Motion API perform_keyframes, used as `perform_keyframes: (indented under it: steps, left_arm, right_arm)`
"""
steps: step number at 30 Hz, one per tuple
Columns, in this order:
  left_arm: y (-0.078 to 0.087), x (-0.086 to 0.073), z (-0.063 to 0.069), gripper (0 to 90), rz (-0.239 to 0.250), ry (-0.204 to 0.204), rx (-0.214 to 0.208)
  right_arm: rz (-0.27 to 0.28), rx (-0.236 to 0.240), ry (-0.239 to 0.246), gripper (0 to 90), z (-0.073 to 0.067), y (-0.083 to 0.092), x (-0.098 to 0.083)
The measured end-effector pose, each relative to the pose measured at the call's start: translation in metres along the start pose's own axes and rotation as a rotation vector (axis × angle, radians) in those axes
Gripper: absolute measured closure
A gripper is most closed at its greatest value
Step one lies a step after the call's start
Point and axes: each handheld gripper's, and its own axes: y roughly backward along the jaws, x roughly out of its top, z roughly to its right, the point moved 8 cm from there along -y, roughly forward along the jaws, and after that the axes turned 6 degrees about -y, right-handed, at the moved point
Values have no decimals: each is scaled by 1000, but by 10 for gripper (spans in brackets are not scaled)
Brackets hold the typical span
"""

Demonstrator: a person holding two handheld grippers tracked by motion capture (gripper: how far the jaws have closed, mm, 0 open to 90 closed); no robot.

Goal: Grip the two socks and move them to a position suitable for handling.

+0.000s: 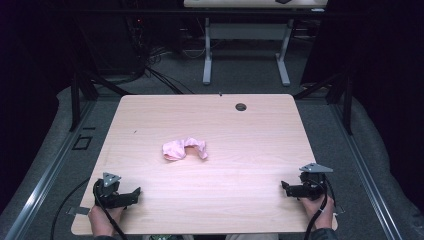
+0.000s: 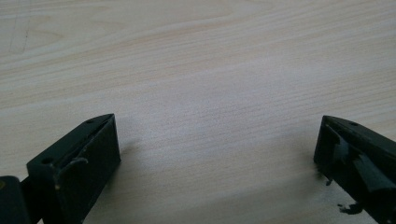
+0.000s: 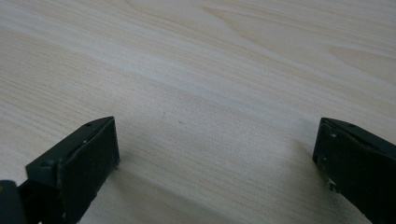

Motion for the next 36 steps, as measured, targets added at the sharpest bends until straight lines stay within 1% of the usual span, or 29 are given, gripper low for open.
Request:
perform_keyframes:
  steps: [4,8,10,11,13,16,17,18,19,21,22,23,24,25,26,27,28,30,32,34,35,36]
  left_arm:
    - [0,0,0,1,-2,3,2]
    - [0,1,-2,2,-7,-2,1]
    - [0,2,-1,3,-24,2,-7]
    - [0,4,0,3,-26,6,-18]
    - [2,10,1,3,-25,5,-25]
    - [5,22,5,3,-14,-4,-44]
    - [5,22,5,3,-14,-4,-44]
    - [7,34,9,3,-9,-26,-61]
    - [7,41,12,2,-3,-32,-71]
    - [8,53,17,2,1,-59,-84]
    - [8,53,17,2,1,-59,-84]
    - [8,62,20,2,12,-71,-91]
    - [8,67,22,2,11,-79,-97]
    - [5,80,28,2,19,-98,-116]
    - [3,87,32,2,21,-112,-125]
    - [3,87,32,2,21,-112,-125]
    - [-1,99,40,2,24,-139,-140]
    - [-7,110,50,3,23,-161,-161]
    - [-12,121,59,3,25,-190,-172]
    - [-17,132,69,11,25,-207,-193]
    - [-17,132,69,20,25,-207,-193]
    - [-25,142,76,28,23,-232,-199]
  right_arm:
    - [1,-1,-1,0,0,0,0]
    - [1,-1,-2,0,0,0,0]
    - [1,-2,-2,0,0,0,0]
    - [1,-2,-2,1,0,0,0]
    - [2,-2,-2,1,0,0,0]
    - [1,-3,-2,1,0,0,0]
    - [1,-3,-2,1,0,0,0]
    - [2,-2,-3,1,0,0,0]
    - [2,-2,-3,1,0,0,0]
    - [2,-3,-3,1,0,0,0]
    - [2,-3,-3,1,0,0,0]
    - [2,-3,-3,1,0,0,0]
    - [2,-3,-3,1,0,0,0]
    - [2,-3,-3,2,0,0,0]
    - [3,-3,-3,2,0,0,0]
    - [3,-3,-3,3,0,0,0]
    - [4,-3,-3,3,0,0,0]
    - [4,-3,-3,4,0,0,0]
    - [4,-2,-3,4,0,0,0]
    - [4,-2,-3,4,0,0,0]
    - [4,-2,-3,4,0,0,0]
    - [4,-2,-3,4,0,0,0]
